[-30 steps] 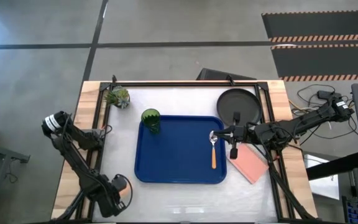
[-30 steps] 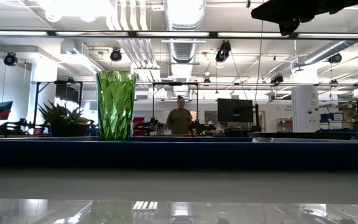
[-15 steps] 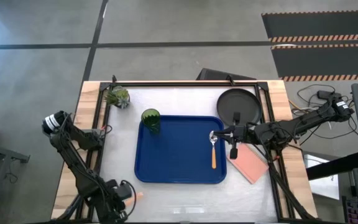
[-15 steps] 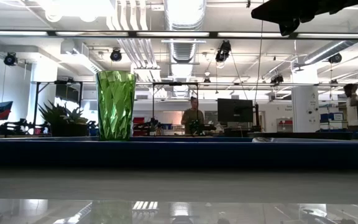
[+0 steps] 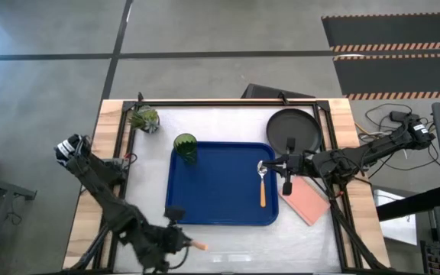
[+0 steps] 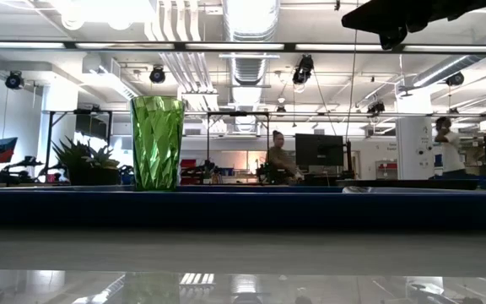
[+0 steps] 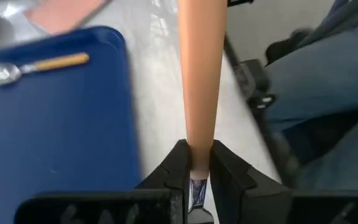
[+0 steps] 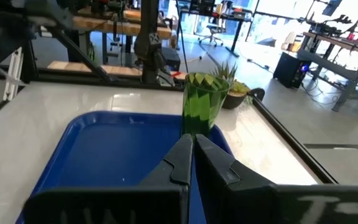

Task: Pick and place plate/cup/fork/spoon on tray
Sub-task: Put the fork on the blue tray

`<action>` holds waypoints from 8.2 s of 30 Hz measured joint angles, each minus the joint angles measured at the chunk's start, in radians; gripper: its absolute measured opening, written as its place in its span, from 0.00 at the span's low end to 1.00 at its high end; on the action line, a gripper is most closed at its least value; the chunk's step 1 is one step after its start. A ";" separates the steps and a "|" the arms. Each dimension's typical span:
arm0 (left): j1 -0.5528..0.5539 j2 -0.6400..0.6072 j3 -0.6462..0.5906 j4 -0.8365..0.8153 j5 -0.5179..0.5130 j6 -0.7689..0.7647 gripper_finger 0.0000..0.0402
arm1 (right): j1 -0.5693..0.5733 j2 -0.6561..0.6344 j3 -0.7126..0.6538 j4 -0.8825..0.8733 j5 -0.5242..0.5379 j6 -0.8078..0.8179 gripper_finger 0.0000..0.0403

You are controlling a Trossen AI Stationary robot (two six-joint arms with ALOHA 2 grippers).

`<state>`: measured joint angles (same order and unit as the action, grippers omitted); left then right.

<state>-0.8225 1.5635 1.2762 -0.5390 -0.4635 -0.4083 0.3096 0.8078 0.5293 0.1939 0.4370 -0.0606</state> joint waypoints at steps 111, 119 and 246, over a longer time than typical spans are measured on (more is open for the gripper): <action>0.622 0.528 0.257 -0.070 0.198 1.357 0.26 | 0.059 -0.269 -0.055 -0.241 -0.077 0.095 0.02; 0.593 0.458 0.279 -0.069 0.185 1.356 0.35 | 0.059 -0.267 -0.055 -0.242 -0.069 0.111 0.02; 0.330 -0.629 -0.645 0.738 -0.158 0.885 0.03 | -0.279 0.996 0.711 -0.943 -0.254 0.538 0.02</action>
<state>-0.4927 0.9344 0.6315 0.1986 -0.6212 0.4762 0.0305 1.8042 1.2403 -0.7494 0.1833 0.4777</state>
